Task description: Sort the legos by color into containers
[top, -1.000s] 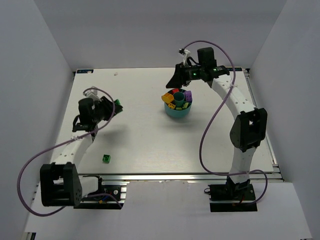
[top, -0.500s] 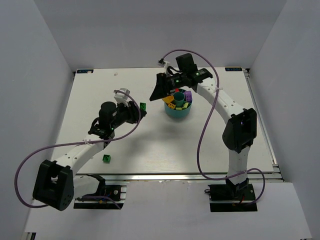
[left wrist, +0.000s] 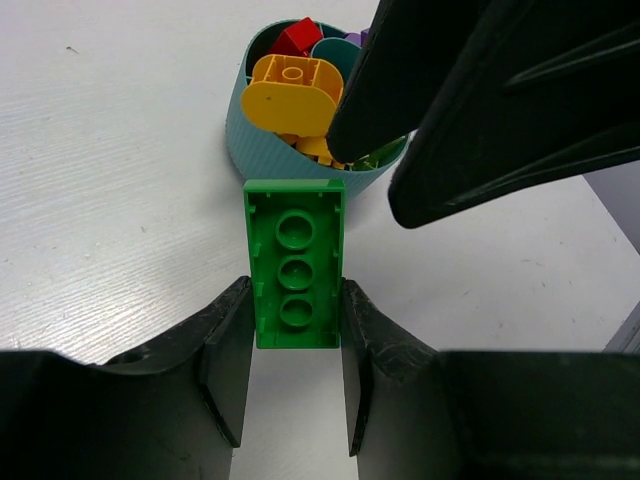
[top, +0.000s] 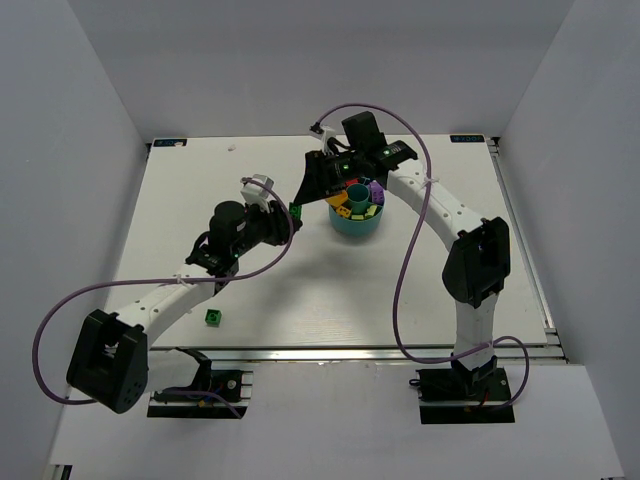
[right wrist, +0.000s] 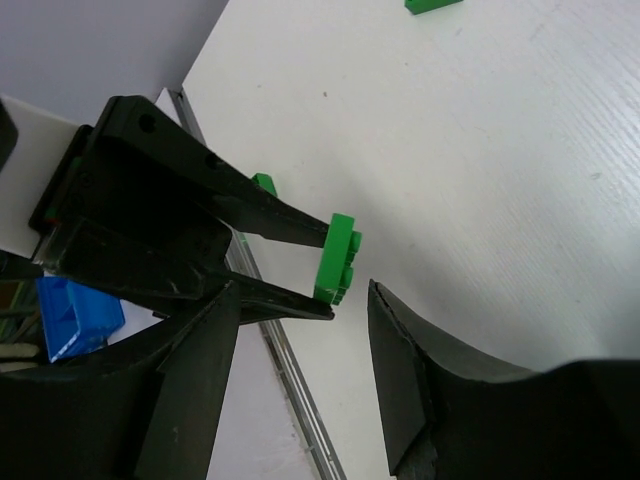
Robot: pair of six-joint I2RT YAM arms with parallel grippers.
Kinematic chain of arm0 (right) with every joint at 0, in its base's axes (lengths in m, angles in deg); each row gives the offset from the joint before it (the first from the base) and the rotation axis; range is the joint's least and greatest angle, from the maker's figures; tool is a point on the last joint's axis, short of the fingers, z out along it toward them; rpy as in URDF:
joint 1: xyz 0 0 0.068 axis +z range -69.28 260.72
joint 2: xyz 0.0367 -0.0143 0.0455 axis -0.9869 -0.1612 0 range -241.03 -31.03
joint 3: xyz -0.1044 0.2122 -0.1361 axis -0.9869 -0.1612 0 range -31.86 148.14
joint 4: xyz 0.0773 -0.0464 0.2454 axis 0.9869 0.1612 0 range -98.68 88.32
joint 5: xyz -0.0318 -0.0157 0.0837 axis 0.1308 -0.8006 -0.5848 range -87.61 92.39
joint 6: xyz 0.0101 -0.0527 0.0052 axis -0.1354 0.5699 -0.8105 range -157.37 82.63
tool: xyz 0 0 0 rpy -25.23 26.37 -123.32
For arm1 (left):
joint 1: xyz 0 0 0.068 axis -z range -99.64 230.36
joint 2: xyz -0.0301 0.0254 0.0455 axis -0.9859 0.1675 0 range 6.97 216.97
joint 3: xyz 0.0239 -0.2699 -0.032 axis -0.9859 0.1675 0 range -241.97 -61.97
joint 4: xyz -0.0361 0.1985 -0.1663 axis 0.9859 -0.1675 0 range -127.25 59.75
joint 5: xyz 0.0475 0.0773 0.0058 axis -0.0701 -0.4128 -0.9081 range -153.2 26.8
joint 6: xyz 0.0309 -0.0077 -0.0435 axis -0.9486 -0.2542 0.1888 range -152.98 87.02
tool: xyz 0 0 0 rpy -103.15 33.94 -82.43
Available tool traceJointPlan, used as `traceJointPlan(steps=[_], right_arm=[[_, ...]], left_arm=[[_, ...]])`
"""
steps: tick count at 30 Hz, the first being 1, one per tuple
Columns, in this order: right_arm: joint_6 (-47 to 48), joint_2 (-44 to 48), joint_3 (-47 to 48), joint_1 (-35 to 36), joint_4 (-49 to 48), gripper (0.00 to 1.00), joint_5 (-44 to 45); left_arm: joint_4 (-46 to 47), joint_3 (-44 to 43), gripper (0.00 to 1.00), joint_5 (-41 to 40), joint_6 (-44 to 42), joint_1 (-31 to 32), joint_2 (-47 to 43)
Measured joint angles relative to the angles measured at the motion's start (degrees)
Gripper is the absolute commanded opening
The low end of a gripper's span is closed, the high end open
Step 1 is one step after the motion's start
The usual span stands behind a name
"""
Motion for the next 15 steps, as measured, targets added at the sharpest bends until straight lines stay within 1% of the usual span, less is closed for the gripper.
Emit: traceJointPlan(steps=[10,11,12,15], right_arm=[[0.2,-0.1,0.0,1.3,-0.3,0.54,2.8],[0.2,-0.1,0.0,1.5,-0.4,0.53,2.9],[0.2,-0.2,0.0,1.6,-0.5,0.49,3.1],[0.3,-0.8,0.0,1.9,-0.6,0.44,3.8]], left_arm=[[1.2,0.0,0.0,-0.4,0.3,1.2,0.0],[1.3,0.0,0.0,-0.4,0.3,1.4,0.0],[1.3,-0.1,0.0,-0.4,0.4,1.5,0.0],[1.5,-0.2,0.0,-1.0,0.5,1.8,0.1]])
